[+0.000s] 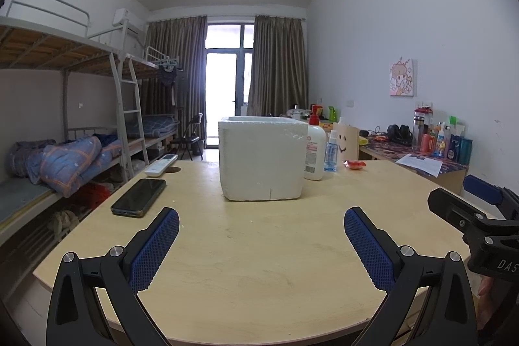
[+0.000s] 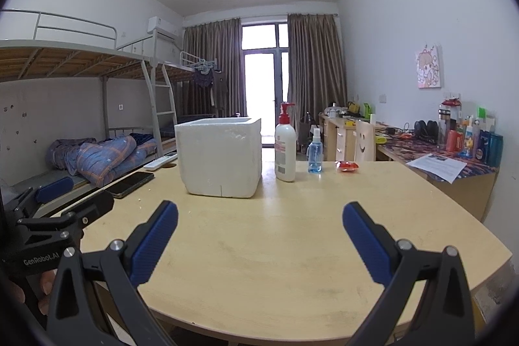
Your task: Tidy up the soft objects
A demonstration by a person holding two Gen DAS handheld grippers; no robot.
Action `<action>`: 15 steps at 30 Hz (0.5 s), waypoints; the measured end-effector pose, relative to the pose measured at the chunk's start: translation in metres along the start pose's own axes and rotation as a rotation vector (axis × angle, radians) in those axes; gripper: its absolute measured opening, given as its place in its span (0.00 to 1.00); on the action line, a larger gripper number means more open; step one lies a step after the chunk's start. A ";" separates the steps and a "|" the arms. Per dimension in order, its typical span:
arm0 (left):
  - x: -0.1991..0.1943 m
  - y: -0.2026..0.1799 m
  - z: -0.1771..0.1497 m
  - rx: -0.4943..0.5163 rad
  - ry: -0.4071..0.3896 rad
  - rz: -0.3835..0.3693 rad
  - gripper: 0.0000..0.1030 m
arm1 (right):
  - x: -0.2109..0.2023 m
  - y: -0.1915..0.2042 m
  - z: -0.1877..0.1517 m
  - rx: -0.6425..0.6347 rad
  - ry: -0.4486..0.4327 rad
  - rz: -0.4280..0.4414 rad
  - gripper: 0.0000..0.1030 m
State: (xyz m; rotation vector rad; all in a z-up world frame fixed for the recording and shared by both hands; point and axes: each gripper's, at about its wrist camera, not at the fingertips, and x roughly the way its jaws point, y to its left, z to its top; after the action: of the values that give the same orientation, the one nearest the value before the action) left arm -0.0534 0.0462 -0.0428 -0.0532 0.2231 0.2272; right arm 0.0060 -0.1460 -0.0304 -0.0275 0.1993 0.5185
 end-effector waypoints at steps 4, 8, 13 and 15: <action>-0.001 0.000 -0.001 0.003 0.002 -0.002 0.99 | 0.001 0.000 0.000 -0.002 0.003 -0.004 1.00; -0.001 0.003 0.000 -0.007 -0.001 0.003 0.99 | 0.001 -0.002 0.000 0.001 0.004 -0.009 1.00; 0.001 0.000 0.000 -0.001 0.010 0.001 0.99 | 0.002 -0.003 0.000 0.005 0.007 -0.010 1.00; 0.001 -0.001 -0.001 0.002 0.010 0.001 0.99 | 0.003 -0.003 0.000 0.006 0.008 -0.012 1.00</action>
State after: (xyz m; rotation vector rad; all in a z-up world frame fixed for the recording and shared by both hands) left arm -0.0520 0.0458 -0.0438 -0.0522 0.2330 0.2275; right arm 0.0095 -0.1473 -0.0312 -0.0249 0.2080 0.5061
